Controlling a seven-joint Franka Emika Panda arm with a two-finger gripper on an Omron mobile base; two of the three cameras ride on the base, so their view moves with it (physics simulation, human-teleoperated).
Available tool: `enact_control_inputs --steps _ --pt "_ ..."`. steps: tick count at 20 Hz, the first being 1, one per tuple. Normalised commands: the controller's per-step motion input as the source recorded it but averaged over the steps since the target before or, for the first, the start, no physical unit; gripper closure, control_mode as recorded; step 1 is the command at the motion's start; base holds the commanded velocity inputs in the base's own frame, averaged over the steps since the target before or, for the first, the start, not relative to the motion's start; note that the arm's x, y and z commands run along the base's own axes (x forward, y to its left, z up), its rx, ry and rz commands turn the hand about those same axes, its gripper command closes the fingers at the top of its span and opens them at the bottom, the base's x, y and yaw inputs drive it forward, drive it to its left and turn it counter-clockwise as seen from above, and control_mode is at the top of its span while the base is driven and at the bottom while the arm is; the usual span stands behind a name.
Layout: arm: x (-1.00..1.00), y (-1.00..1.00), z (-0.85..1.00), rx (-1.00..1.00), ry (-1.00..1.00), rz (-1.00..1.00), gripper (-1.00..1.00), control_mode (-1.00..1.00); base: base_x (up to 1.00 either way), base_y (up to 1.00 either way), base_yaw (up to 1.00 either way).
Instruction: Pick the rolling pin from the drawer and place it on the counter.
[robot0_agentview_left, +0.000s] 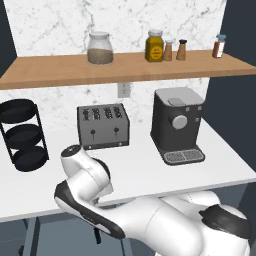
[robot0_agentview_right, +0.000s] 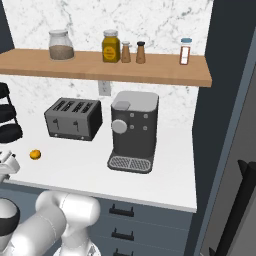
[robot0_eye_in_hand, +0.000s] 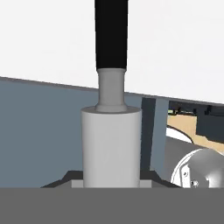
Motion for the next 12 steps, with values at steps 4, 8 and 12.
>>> enact_control_inputs --steps 4,8,12 --pt "-0.03 -0.22 0.16 0.00 0.00 -0.38 1.00 -1.00 0.00 0.00 0.00" --pt "0.00 -0.25 0.23 0.00 0.00 -0.48 1.00 -1.00 0.00 0.00 0.00" --pt "0.01 -0.58 0.10 0.00 -0.01 -0.51 1.00 -1.00 0.00 0.00 0.00"
